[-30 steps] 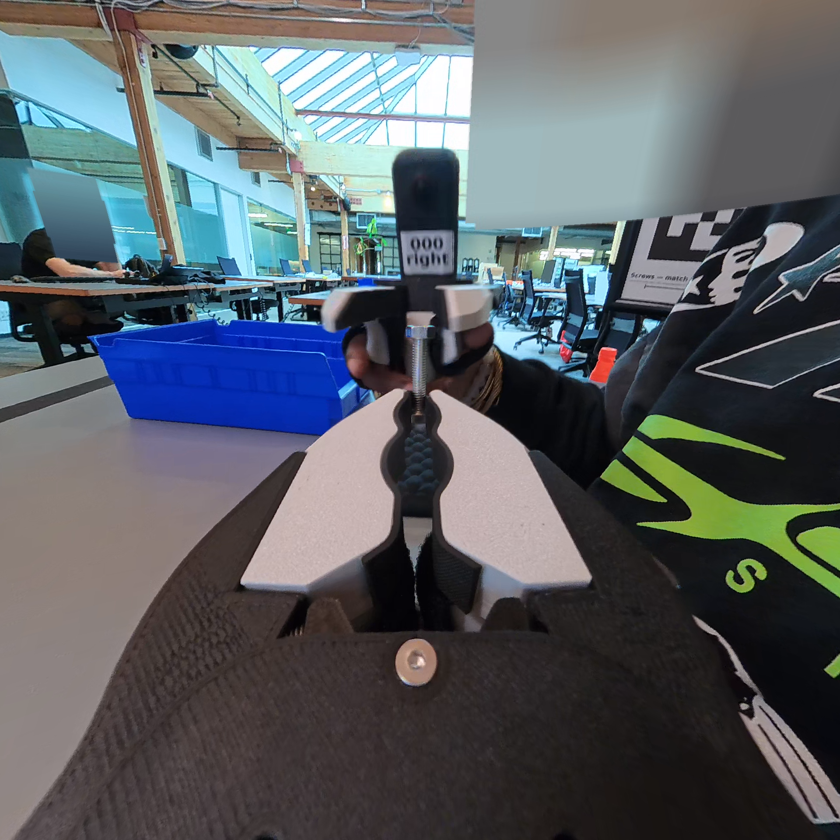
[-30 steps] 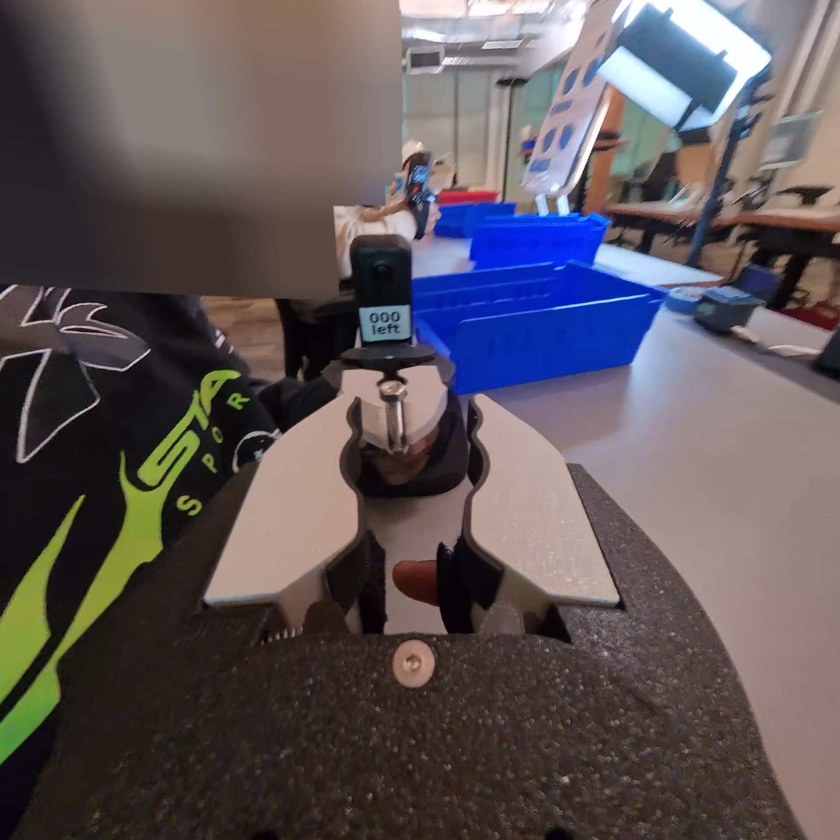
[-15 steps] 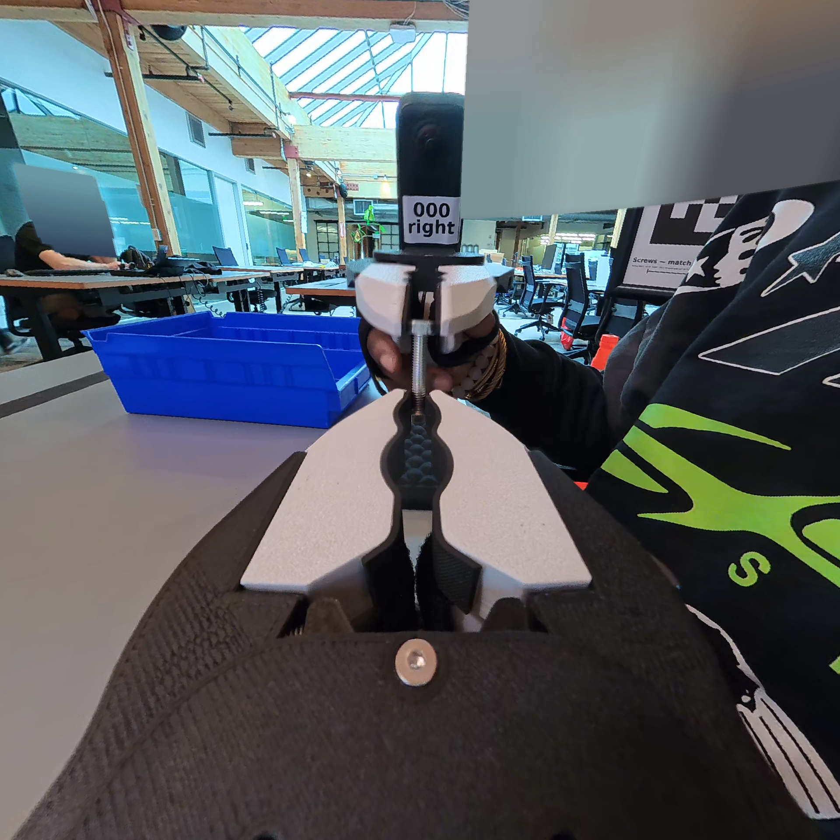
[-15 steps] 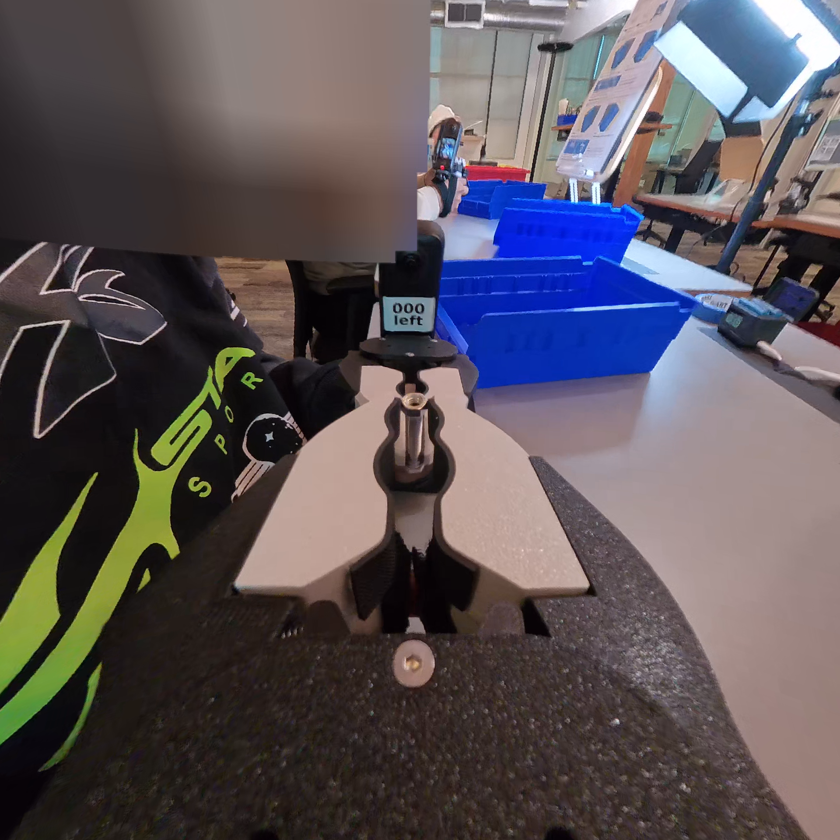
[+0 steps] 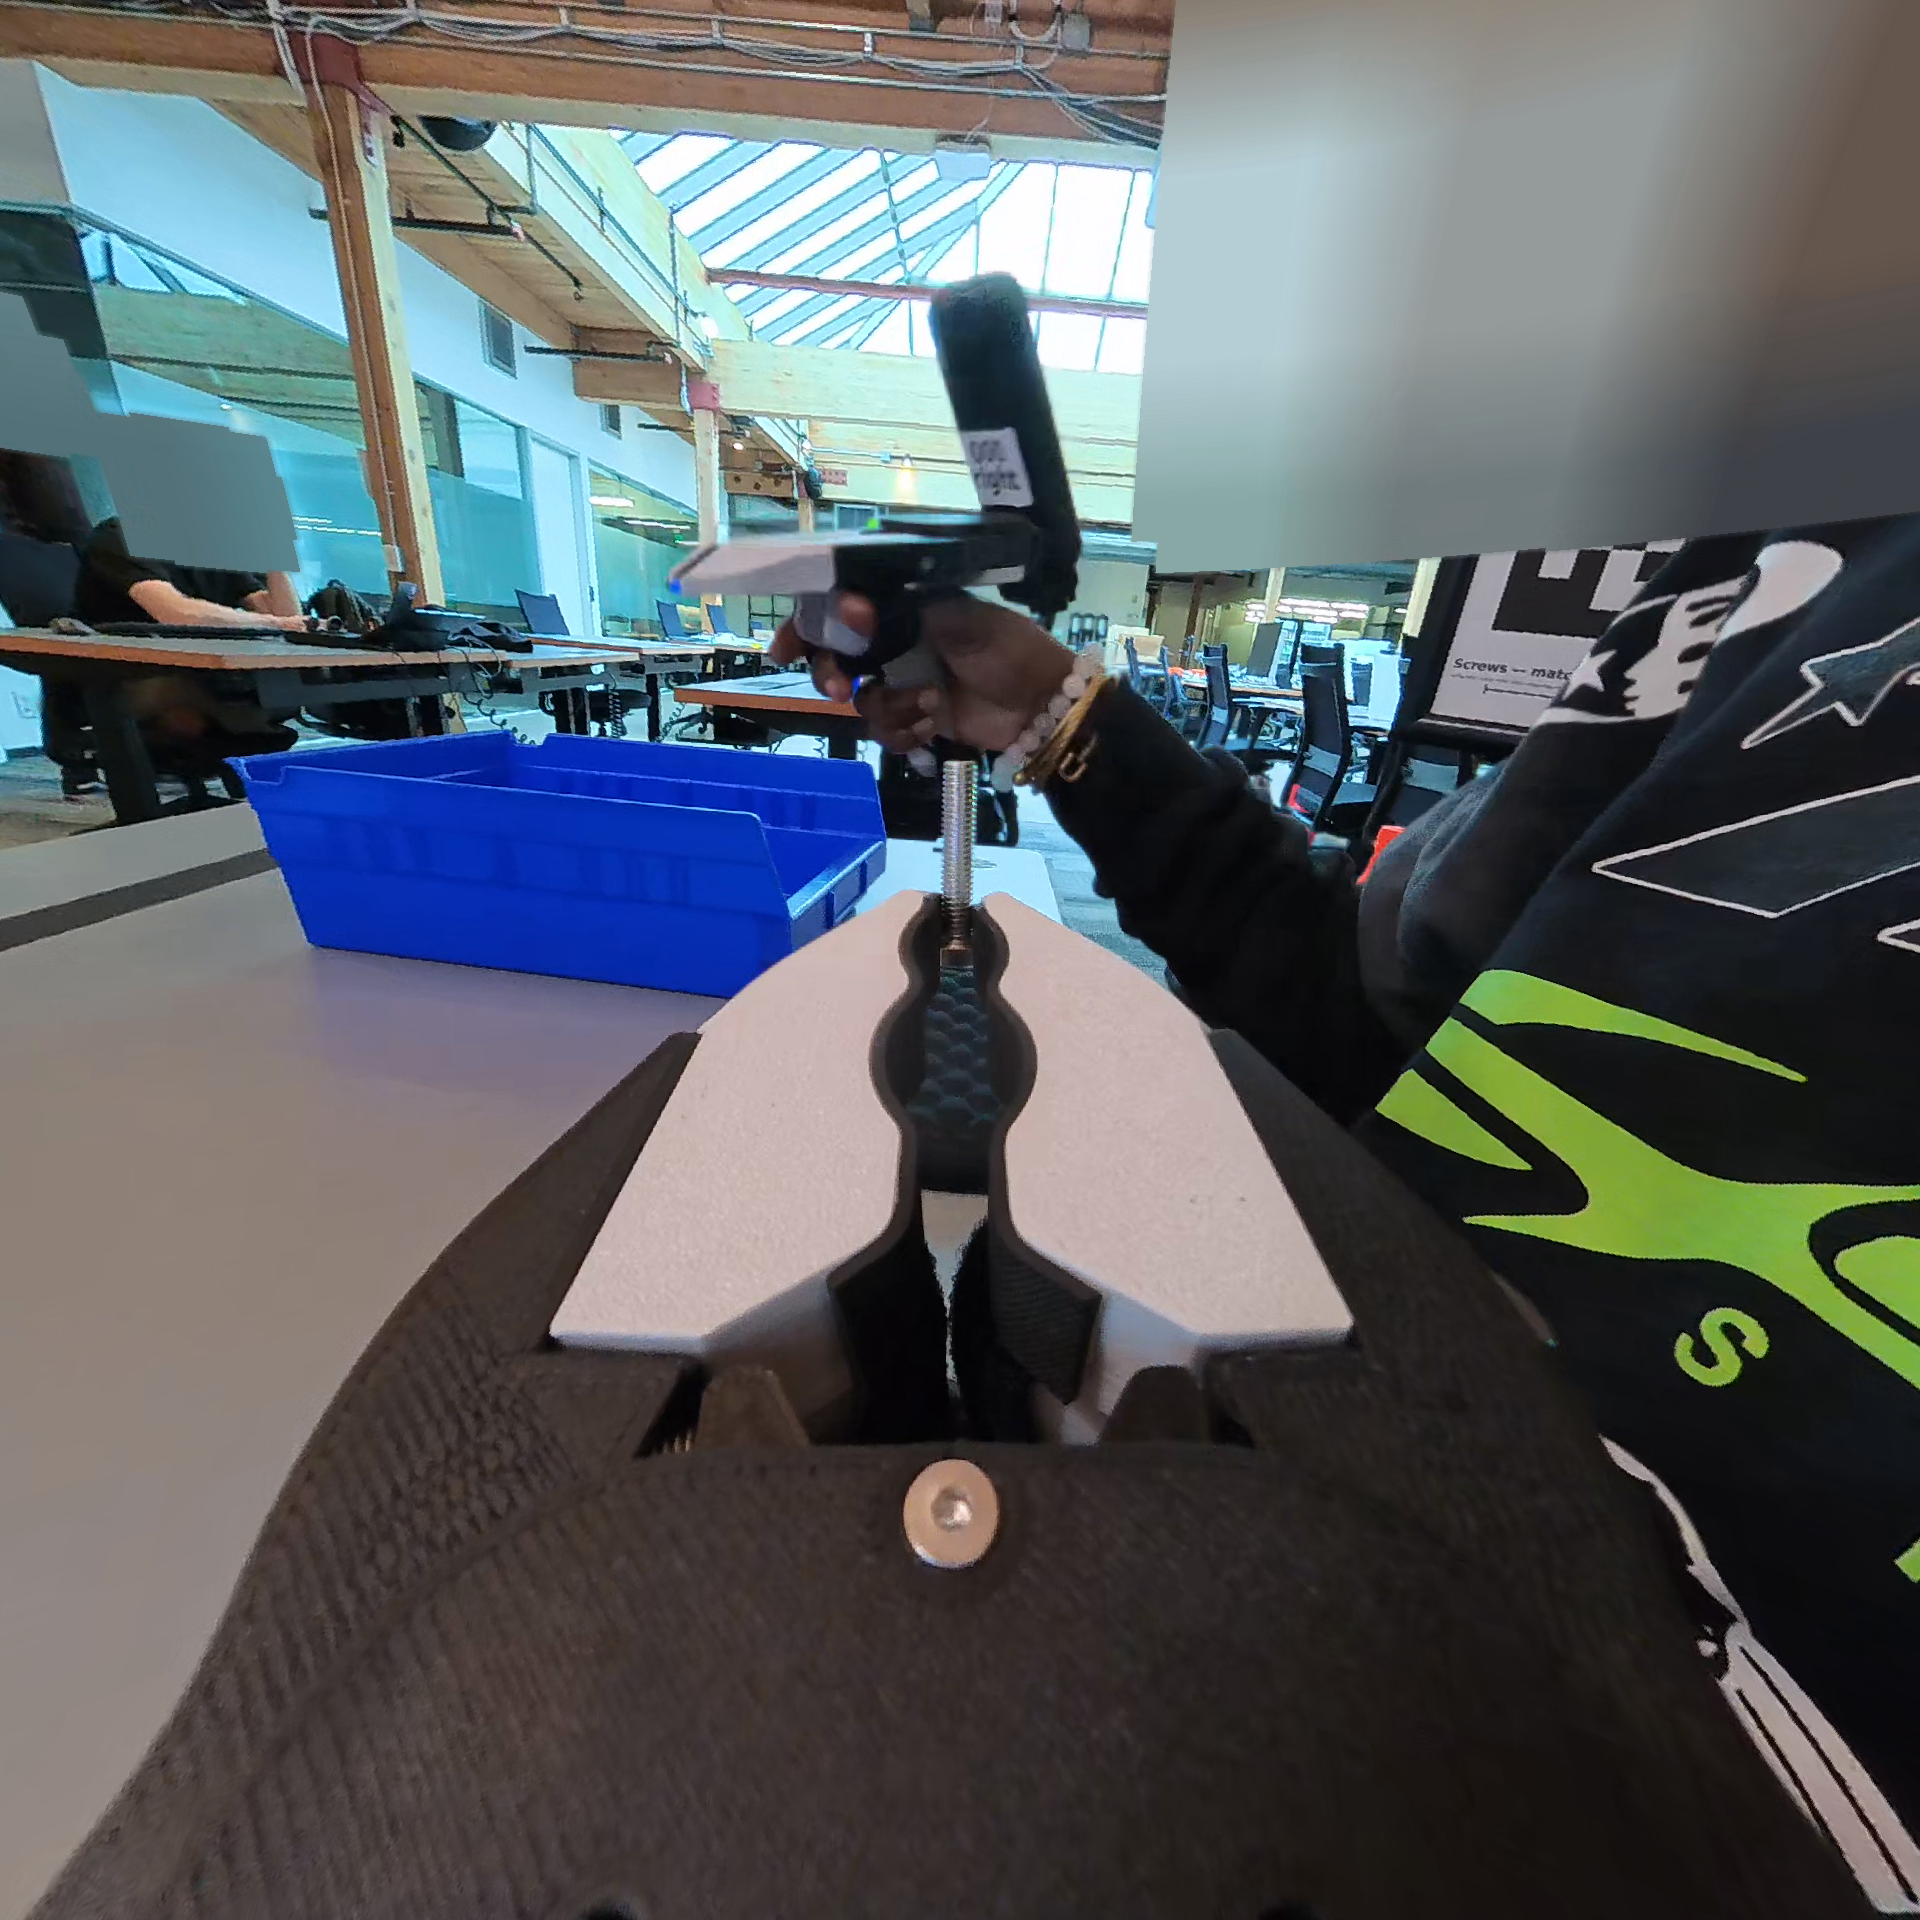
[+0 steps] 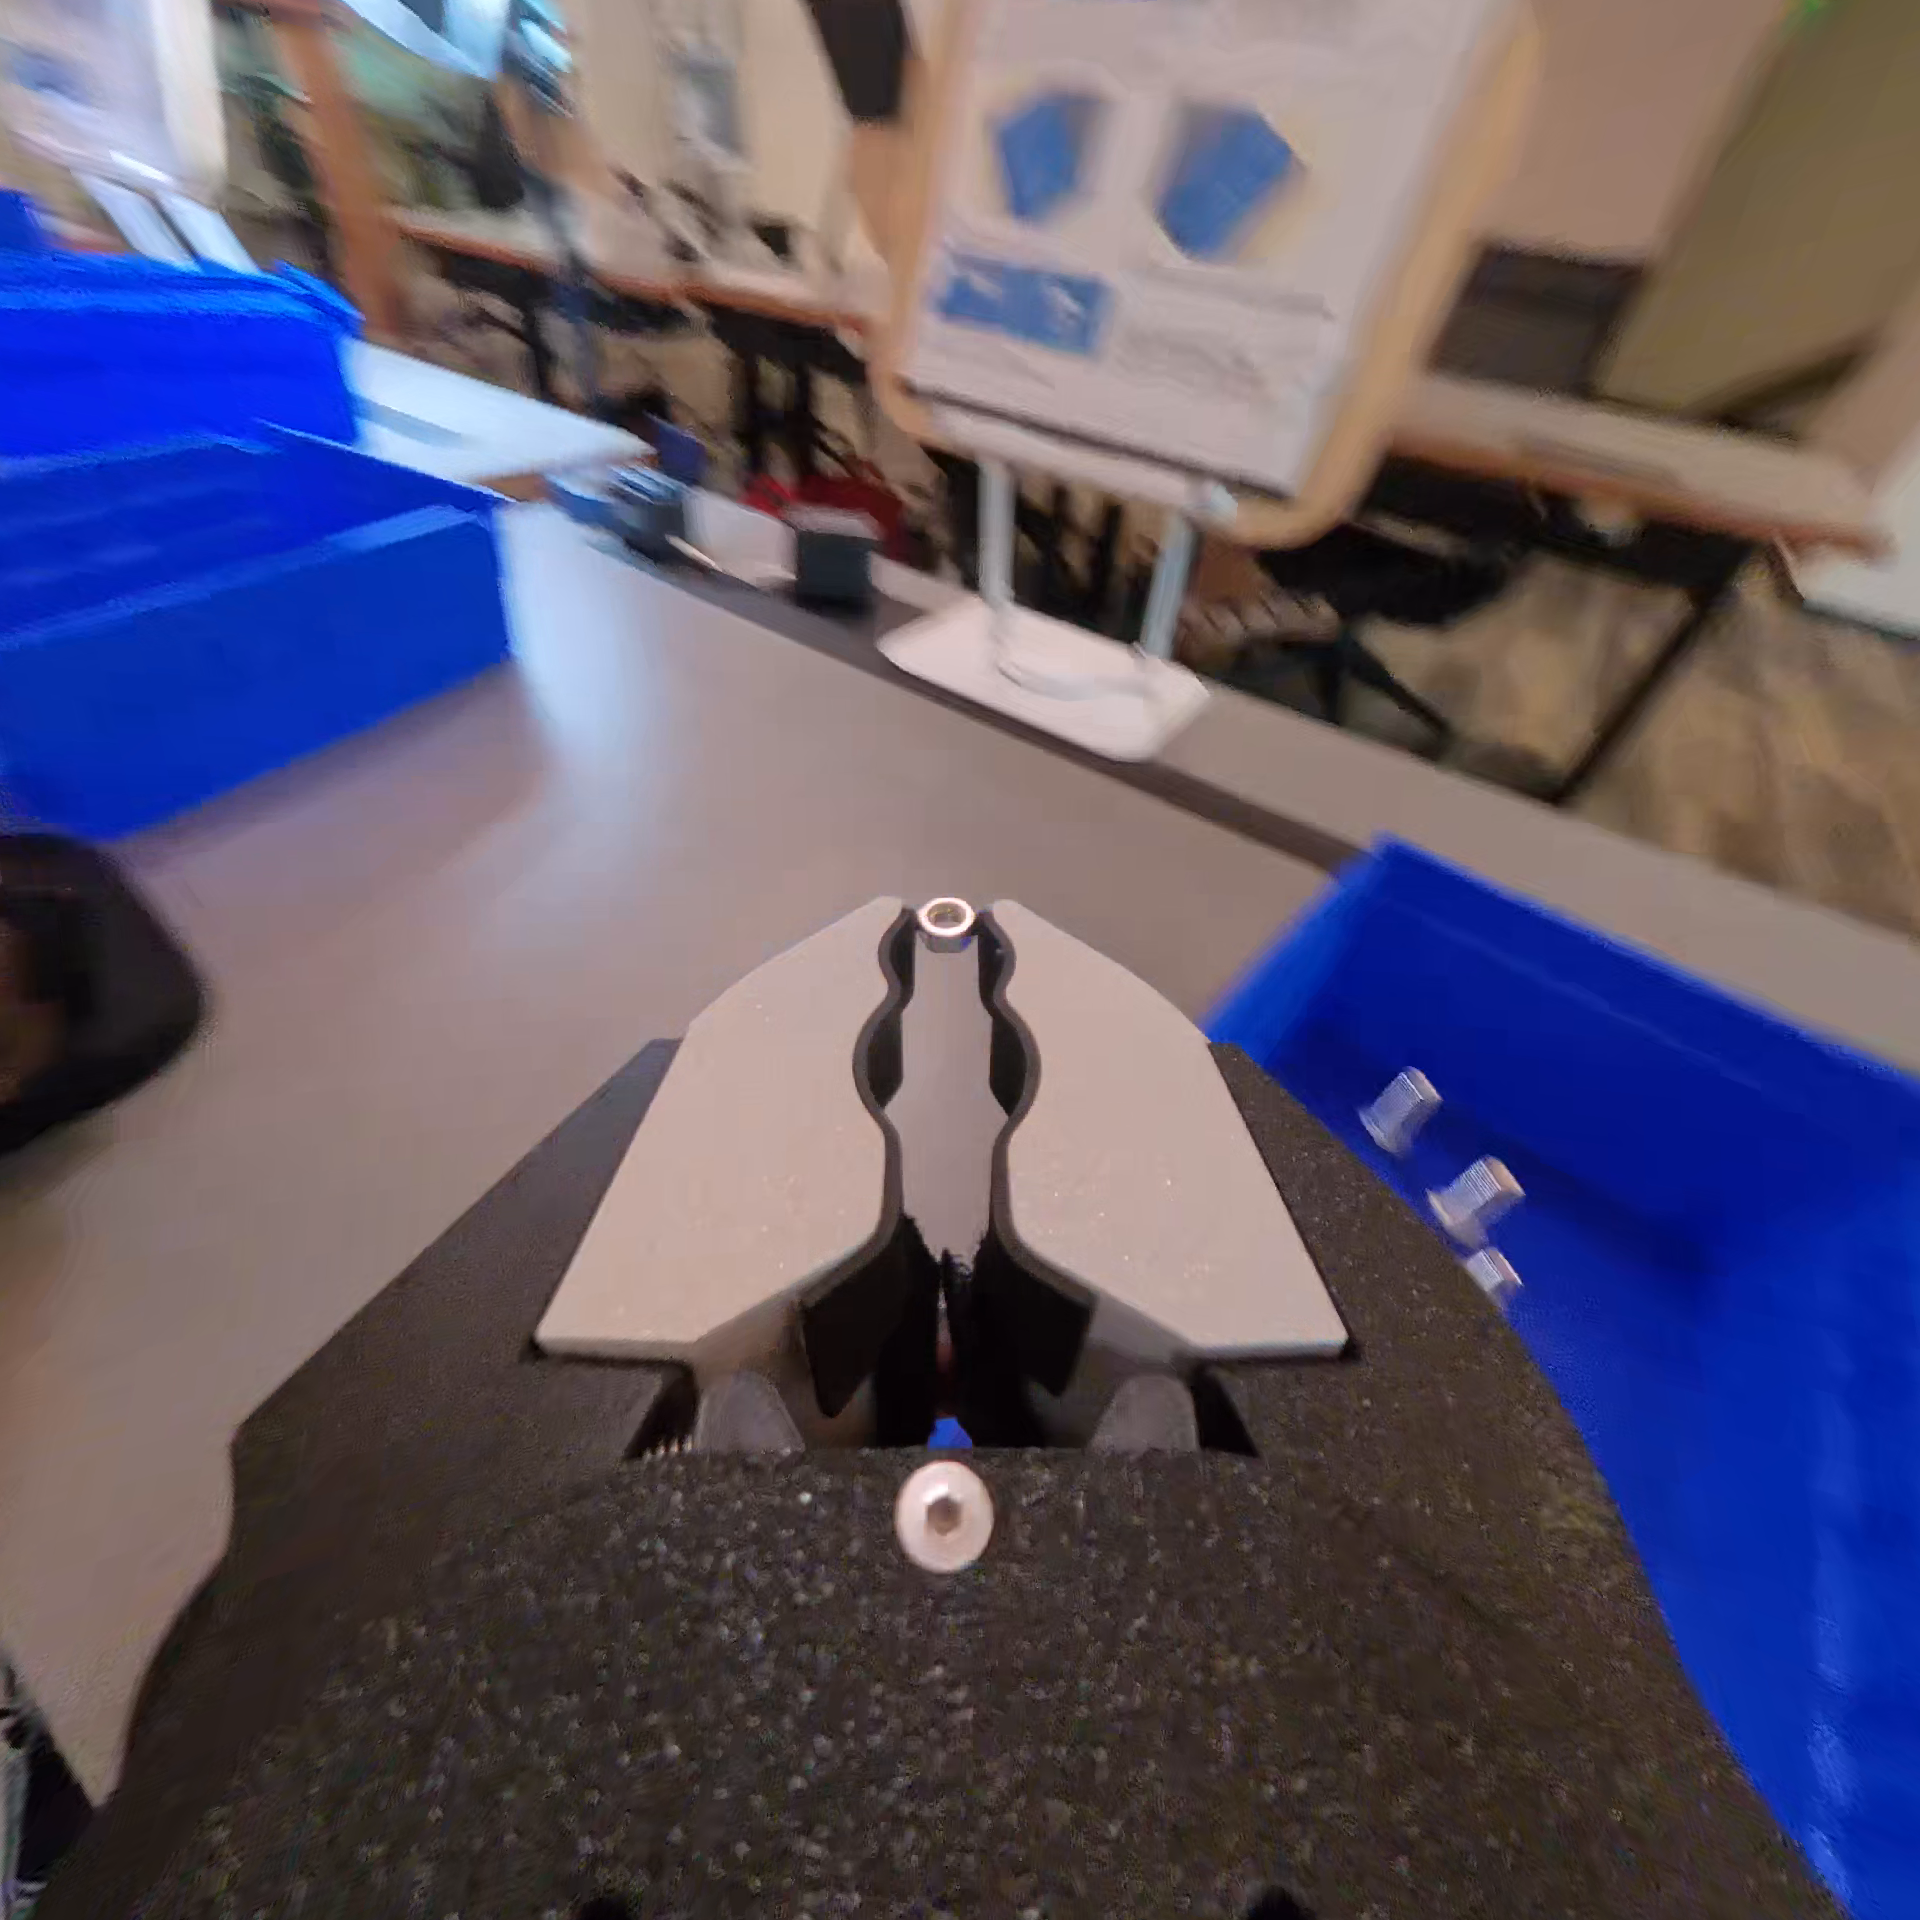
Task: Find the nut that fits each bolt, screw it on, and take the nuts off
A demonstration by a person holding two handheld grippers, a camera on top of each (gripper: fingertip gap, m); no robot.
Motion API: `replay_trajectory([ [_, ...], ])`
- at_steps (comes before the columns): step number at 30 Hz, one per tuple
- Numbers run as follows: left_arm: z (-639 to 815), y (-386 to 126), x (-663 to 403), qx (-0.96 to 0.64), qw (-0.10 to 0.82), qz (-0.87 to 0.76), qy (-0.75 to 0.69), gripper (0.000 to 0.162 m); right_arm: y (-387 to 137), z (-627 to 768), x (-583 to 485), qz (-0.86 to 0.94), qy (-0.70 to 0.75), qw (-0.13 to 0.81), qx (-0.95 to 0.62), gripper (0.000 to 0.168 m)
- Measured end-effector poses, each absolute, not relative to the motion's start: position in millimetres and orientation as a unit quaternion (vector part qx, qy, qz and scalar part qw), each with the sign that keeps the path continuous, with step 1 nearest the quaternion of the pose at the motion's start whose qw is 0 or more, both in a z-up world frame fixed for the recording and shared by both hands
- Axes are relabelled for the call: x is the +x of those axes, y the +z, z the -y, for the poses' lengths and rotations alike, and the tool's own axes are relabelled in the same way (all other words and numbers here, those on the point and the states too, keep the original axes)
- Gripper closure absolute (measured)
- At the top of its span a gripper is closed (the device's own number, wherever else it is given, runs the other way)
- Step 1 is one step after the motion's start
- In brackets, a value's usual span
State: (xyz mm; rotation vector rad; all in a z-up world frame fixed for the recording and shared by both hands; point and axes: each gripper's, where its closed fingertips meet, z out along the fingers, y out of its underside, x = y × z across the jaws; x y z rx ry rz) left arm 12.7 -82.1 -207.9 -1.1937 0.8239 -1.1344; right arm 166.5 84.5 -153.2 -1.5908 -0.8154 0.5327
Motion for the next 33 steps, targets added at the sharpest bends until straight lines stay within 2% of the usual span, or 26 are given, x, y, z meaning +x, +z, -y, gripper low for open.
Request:
replay_trajectory([
  [6,82,-208,13,-0.517,0.606,-0.356,-0.489,0.156,-219,-149,252,0.244,0.099,0.488,-0.832,0.157],
  [16,81,-208,13,-0.517,0.605,-0.355,-0.491,0.156,-314,-176,296,0.194,0.024,0.300,-0.934,0.157],
  [23,81,-208,12,-0.517,0.605,-0.354,-0.492,0.156,-333,-179,300,0.188,0.021,0.258,-0.948,0.156],
  [27,81,-208,13,-0.517,0.604,-0.354,-0.492,0.156,-334,-177,301,0.192,0.018,0.250,-0.949,0.150],
  [33,80,-208,13,-0.518,0.605,-0.354,-0.491,0.156,-312,-178,287,0.203,0.035,0.311,-0.928,0.149],
])
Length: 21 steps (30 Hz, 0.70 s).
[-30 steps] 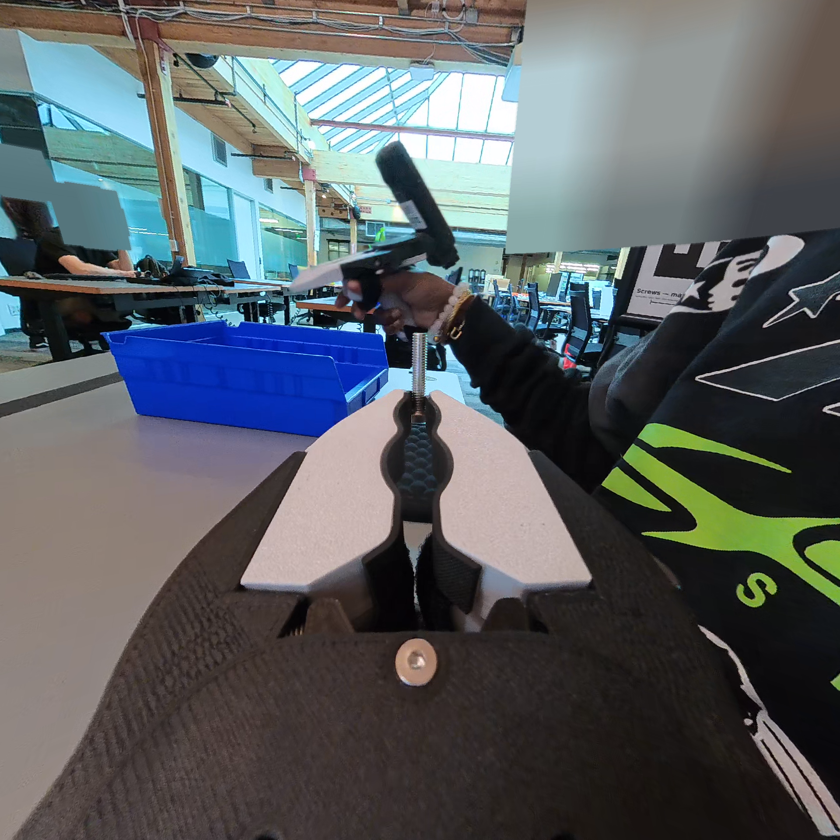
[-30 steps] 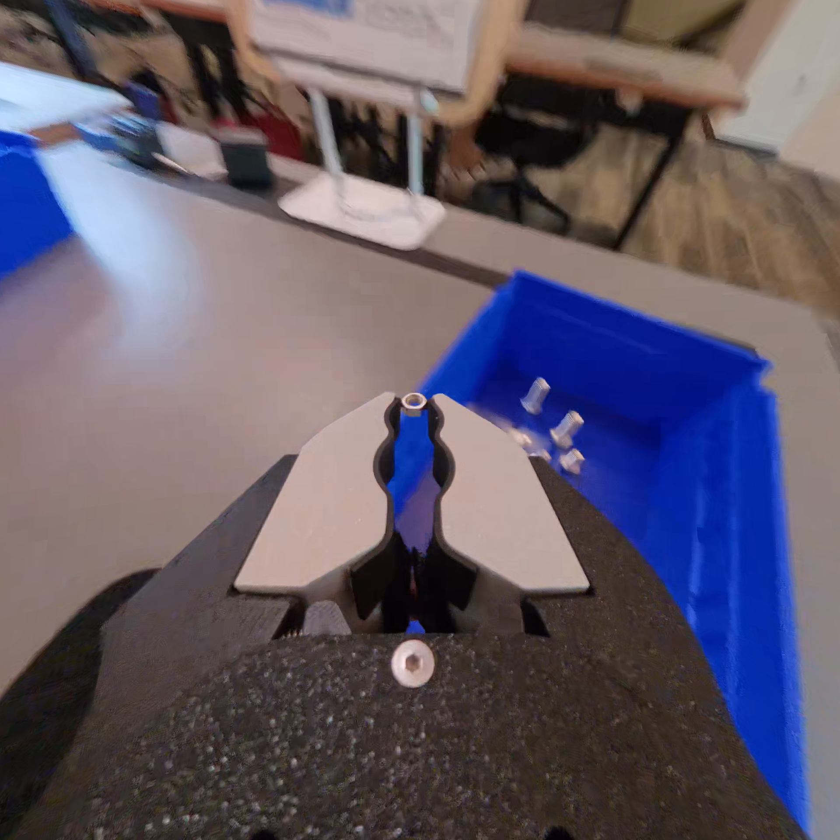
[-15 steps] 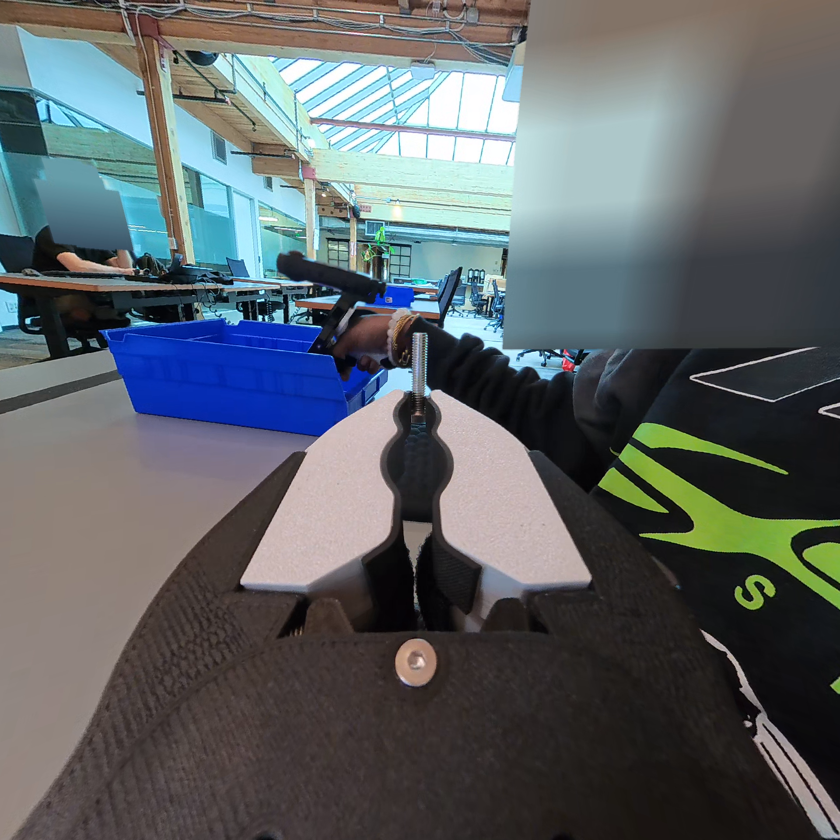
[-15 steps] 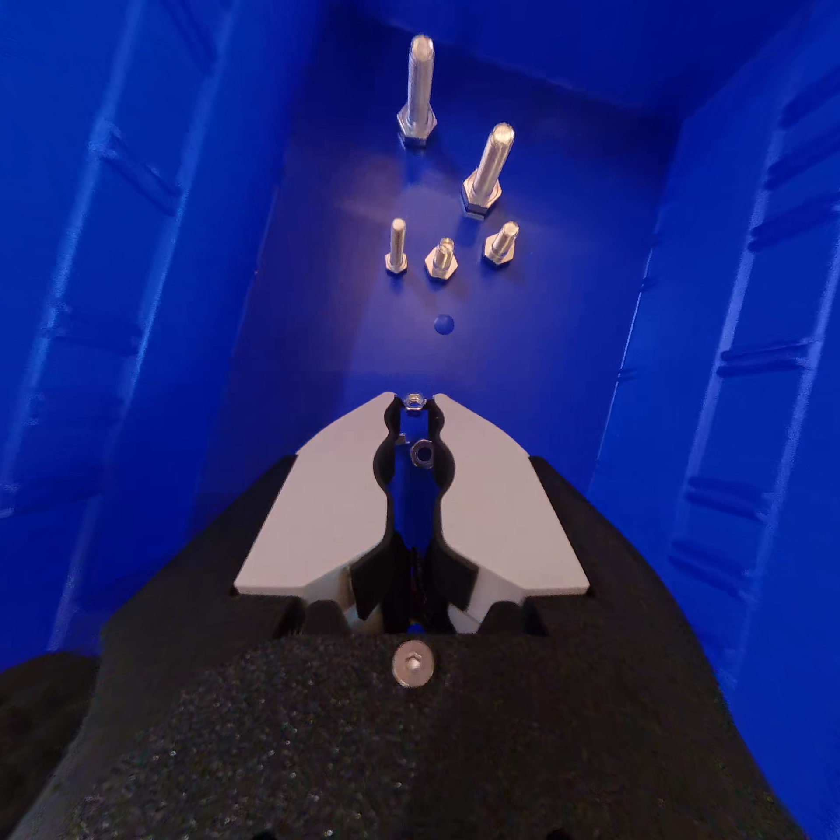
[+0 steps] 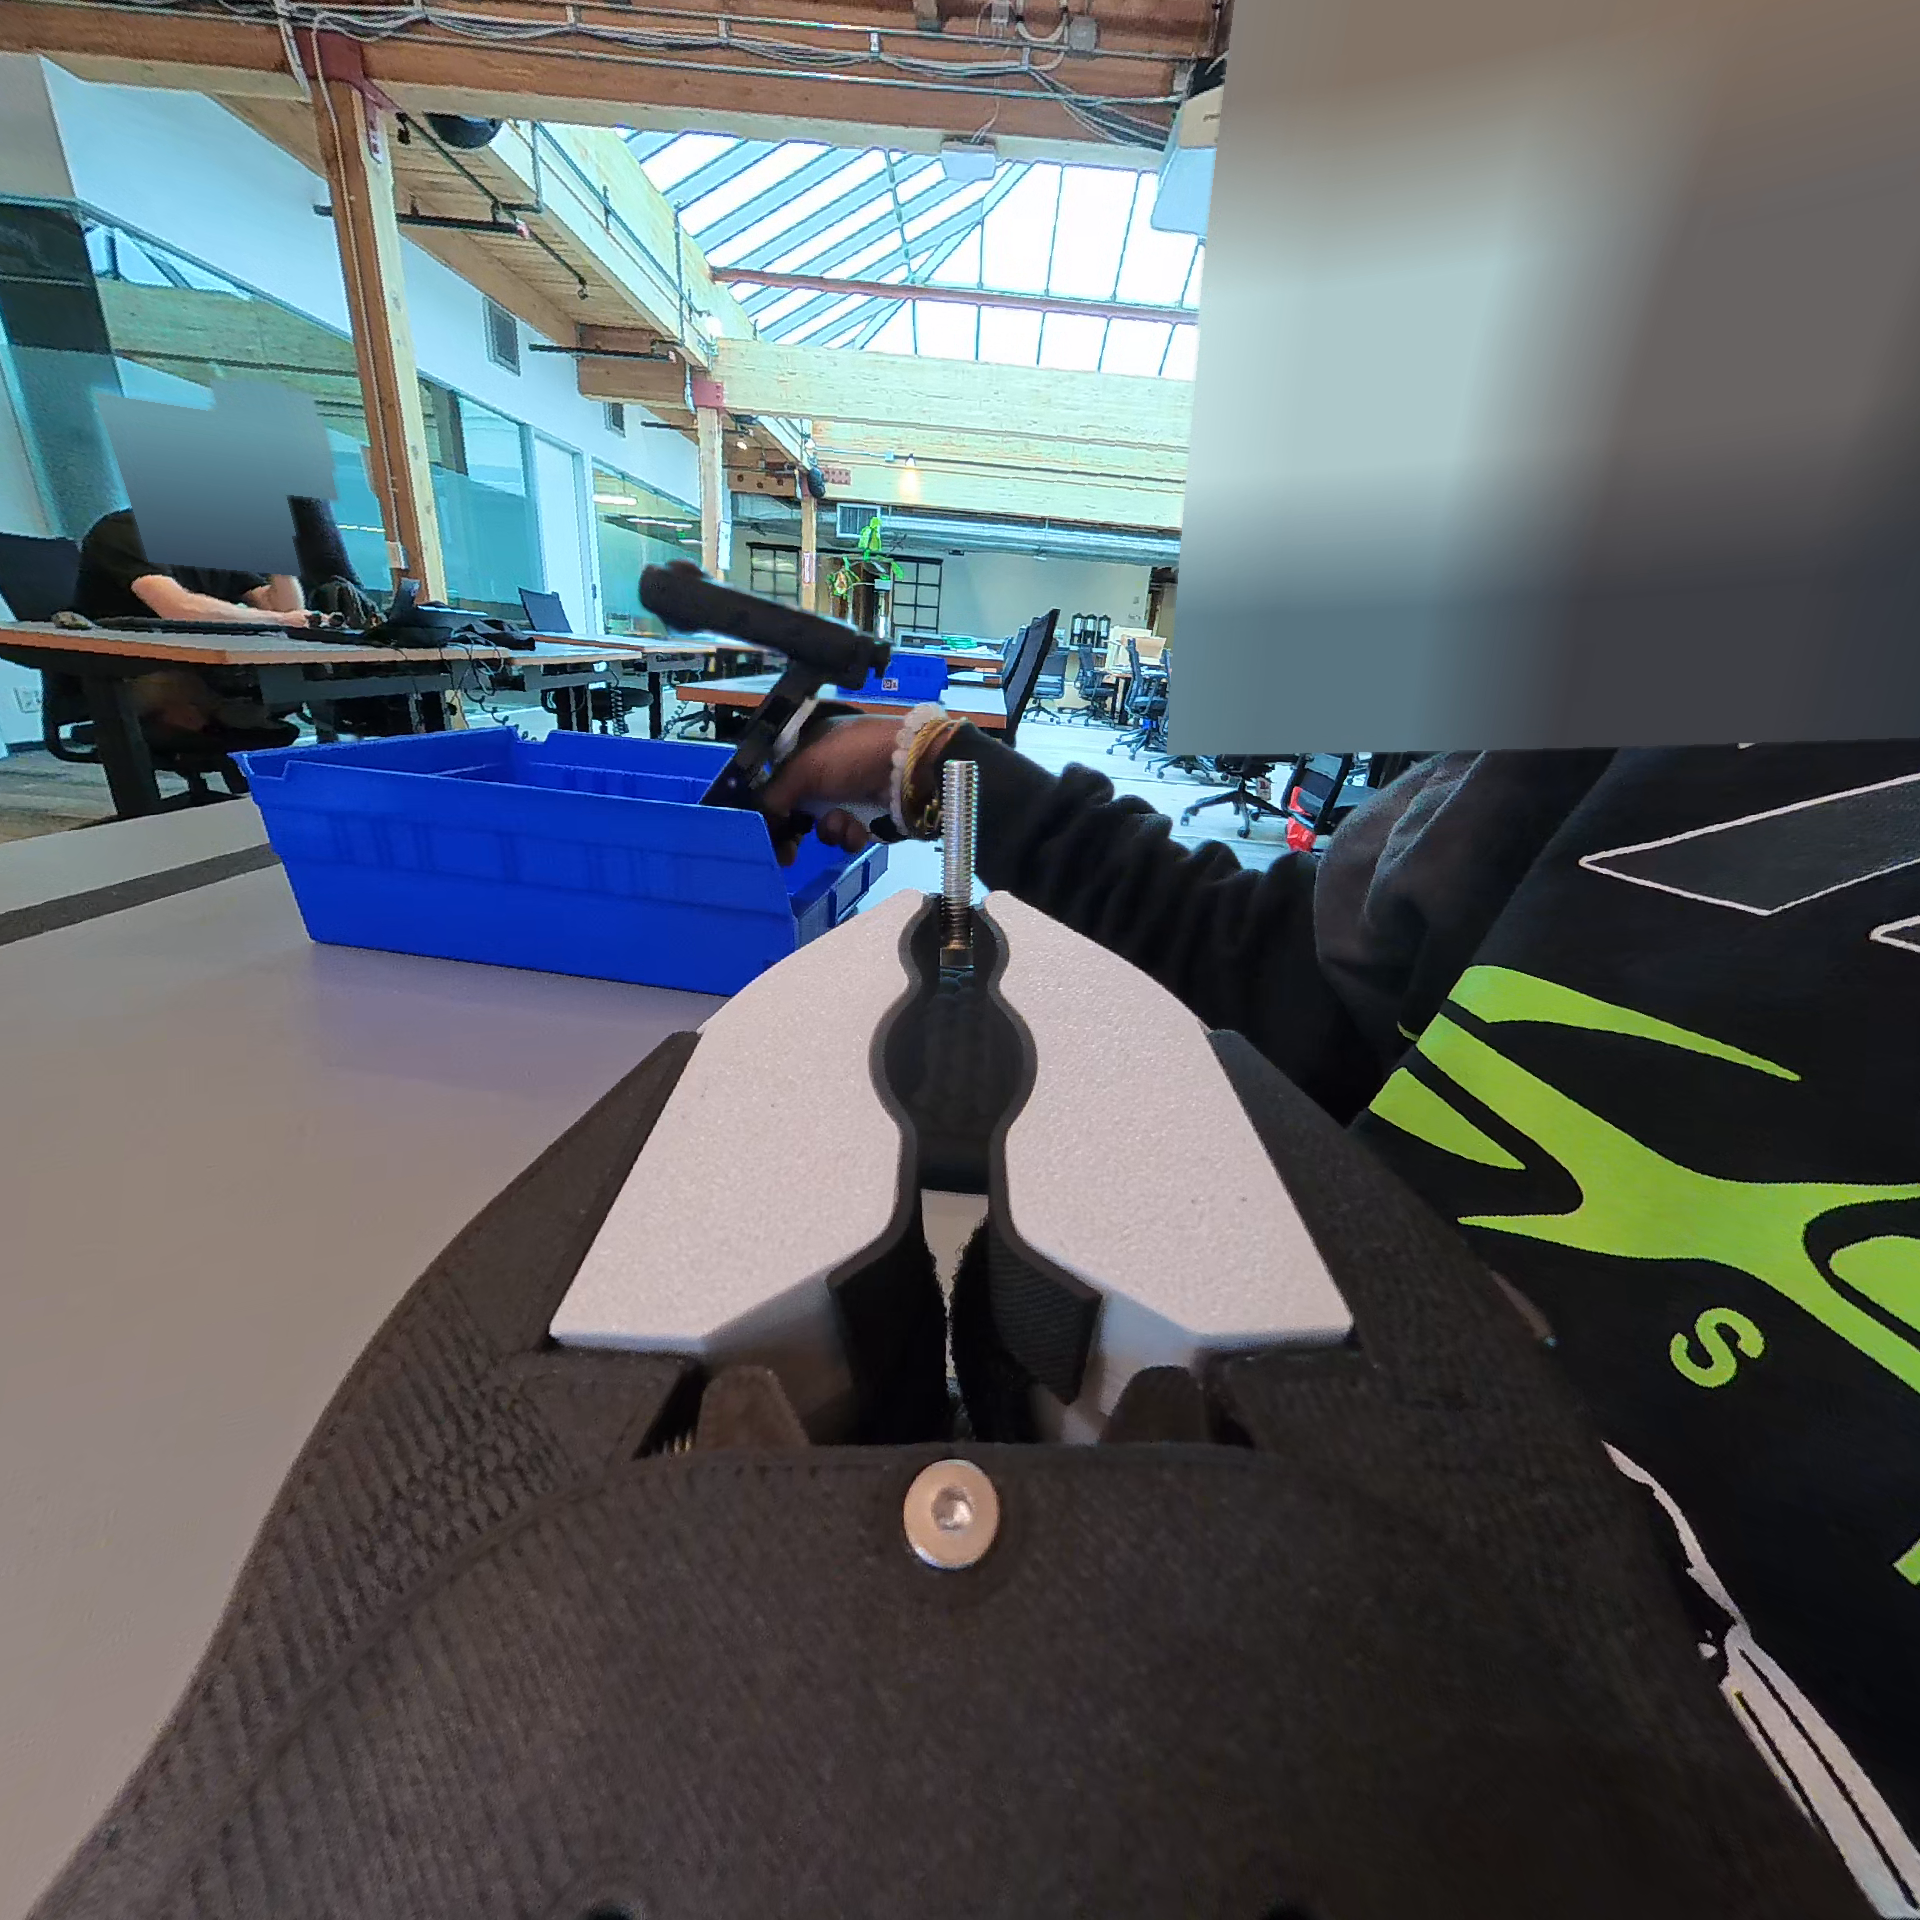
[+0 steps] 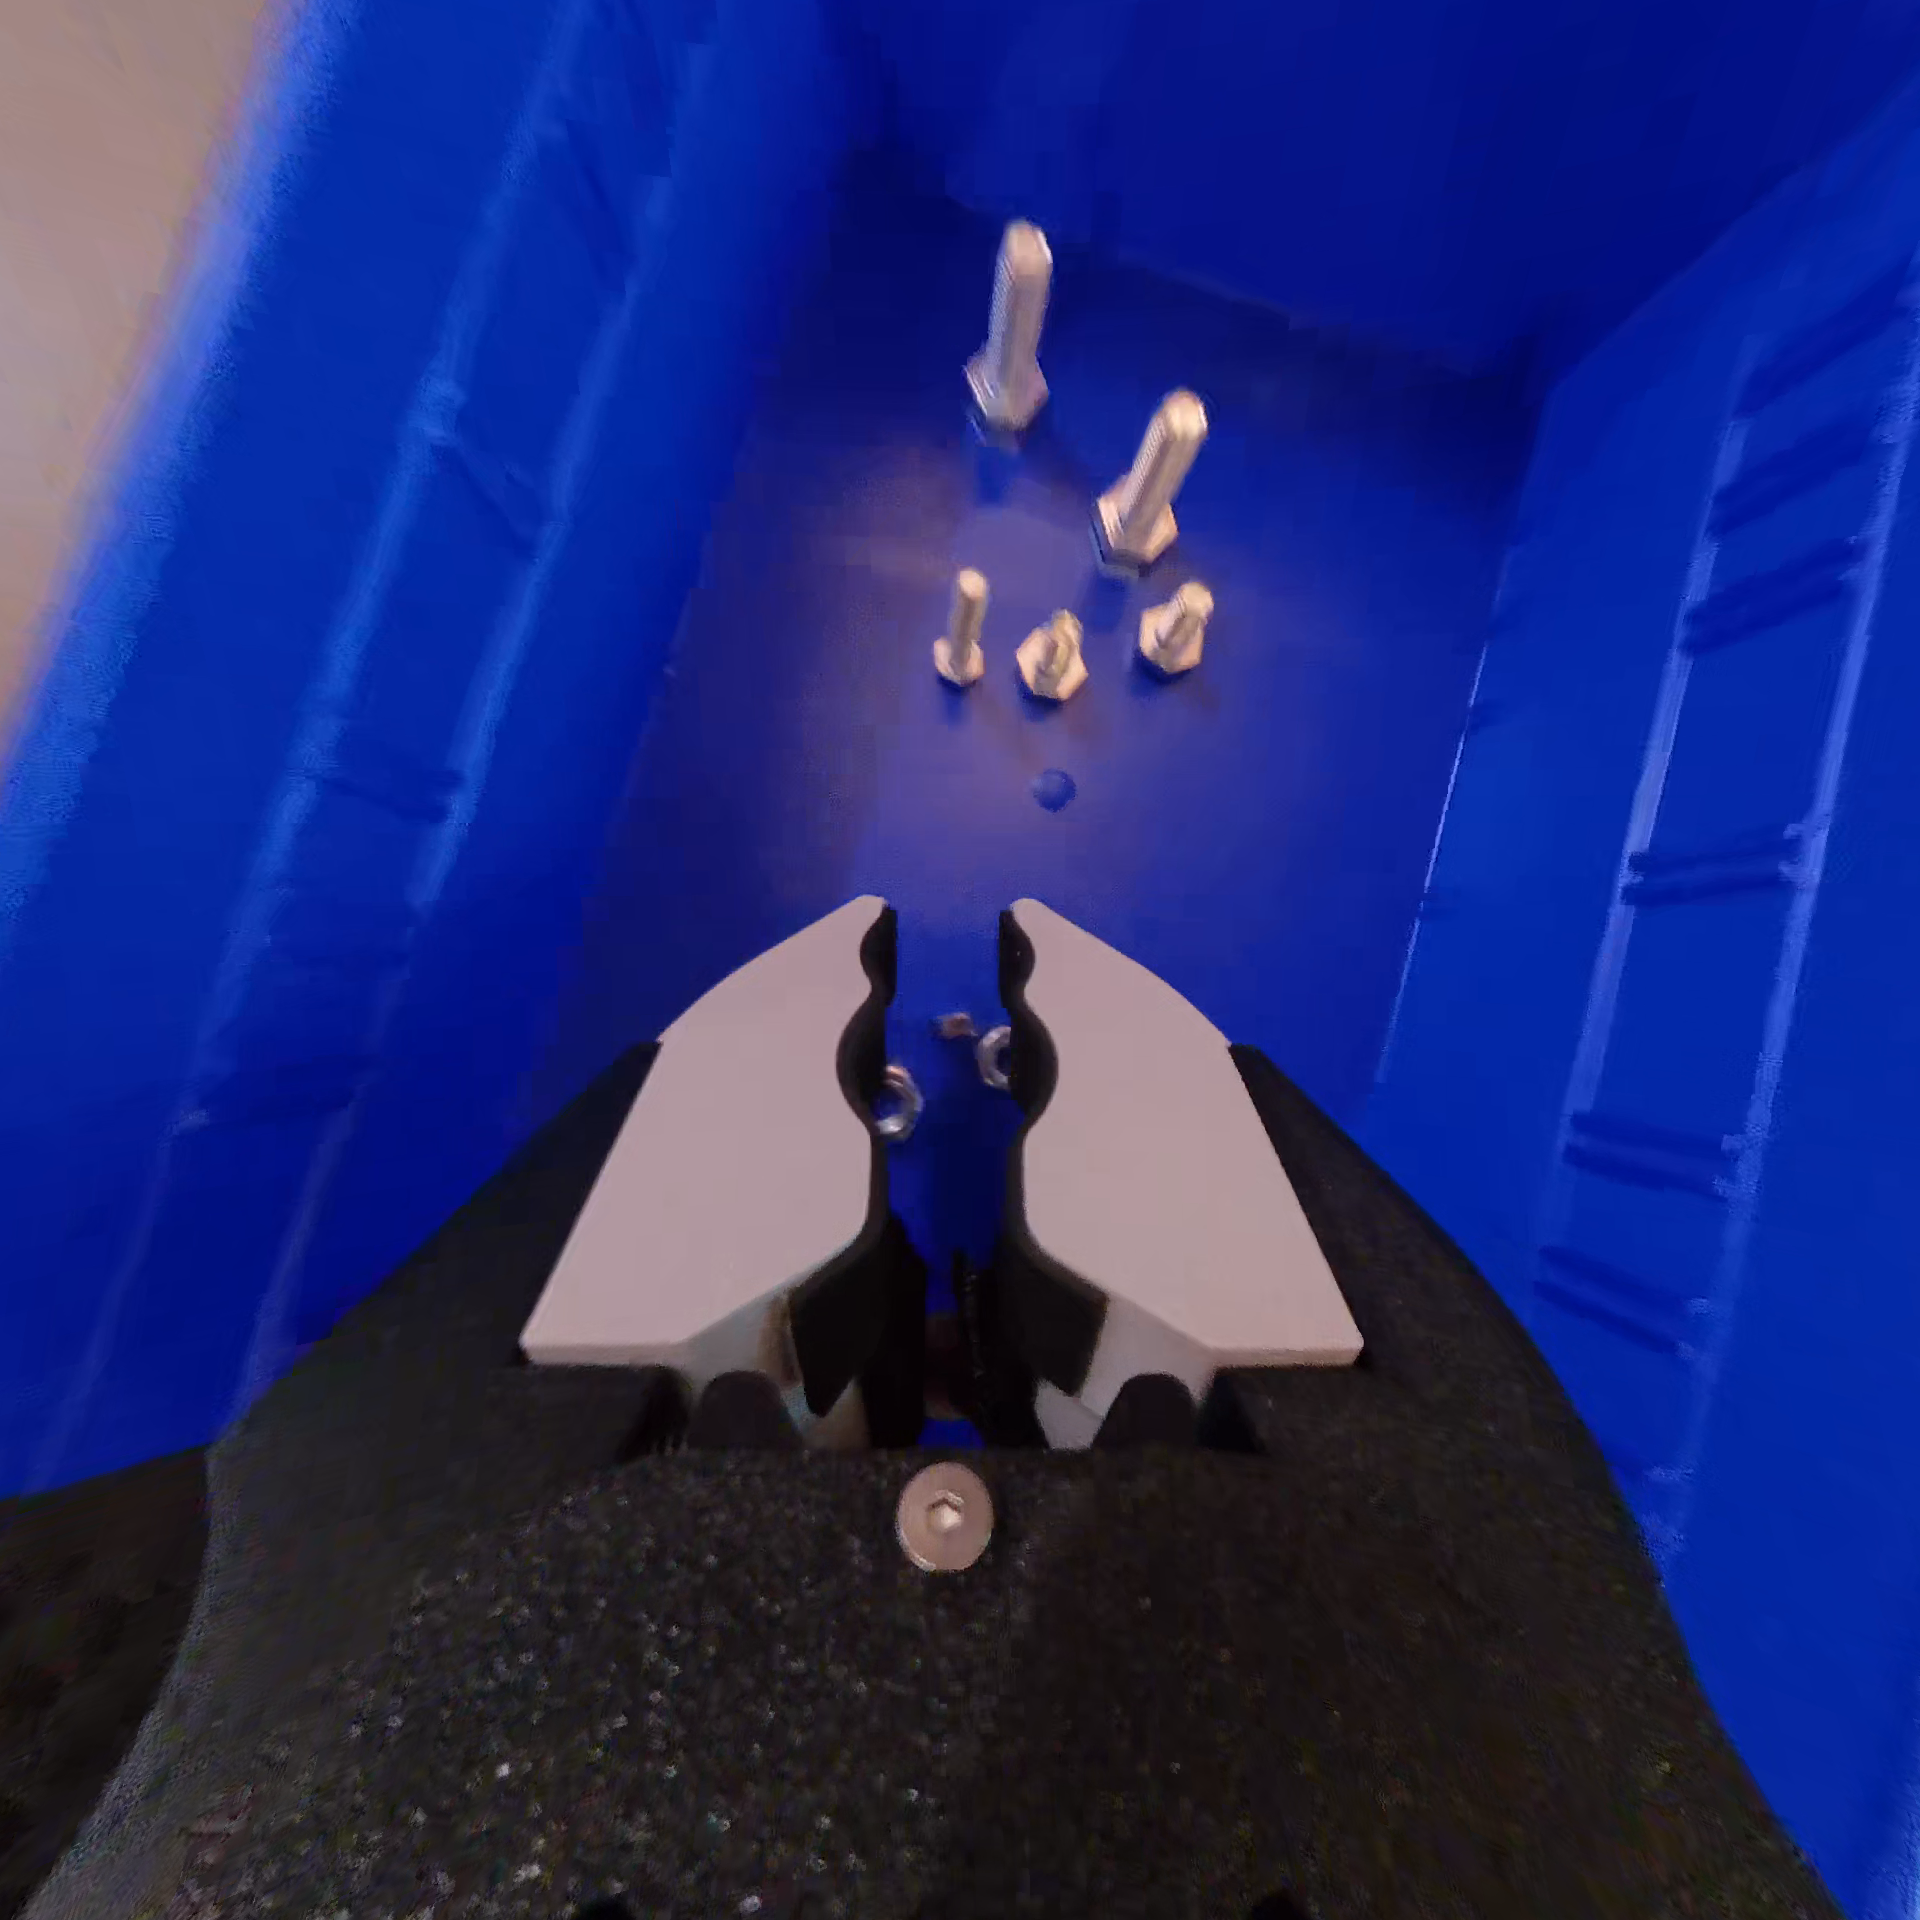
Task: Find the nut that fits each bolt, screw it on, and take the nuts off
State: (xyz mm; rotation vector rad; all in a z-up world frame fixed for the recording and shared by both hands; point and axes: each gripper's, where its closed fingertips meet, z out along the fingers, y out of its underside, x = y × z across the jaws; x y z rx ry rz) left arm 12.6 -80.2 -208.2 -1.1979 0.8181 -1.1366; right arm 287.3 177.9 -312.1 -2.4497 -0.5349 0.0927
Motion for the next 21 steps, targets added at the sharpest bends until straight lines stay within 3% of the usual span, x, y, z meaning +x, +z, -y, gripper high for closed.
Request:
replay_trajectory([
  [7,78,-209,12,-0.522,0.605,-0.348,-0.490,0.156,-213,-129,171,0.325,0.205,0.490,-0.783,0.146],
  [13,77,-208,11,-0.523,0.607,-0.345,-0.489,0.156,-164,9,51,0.516,0.411,0.450,-0.602,0.142],
  [21,77,-208,12,-0.522,0.608,-0.346,-0.488,0.157,-180,71,6,0.594,0.450,0.385,-0.544,0.147],
])
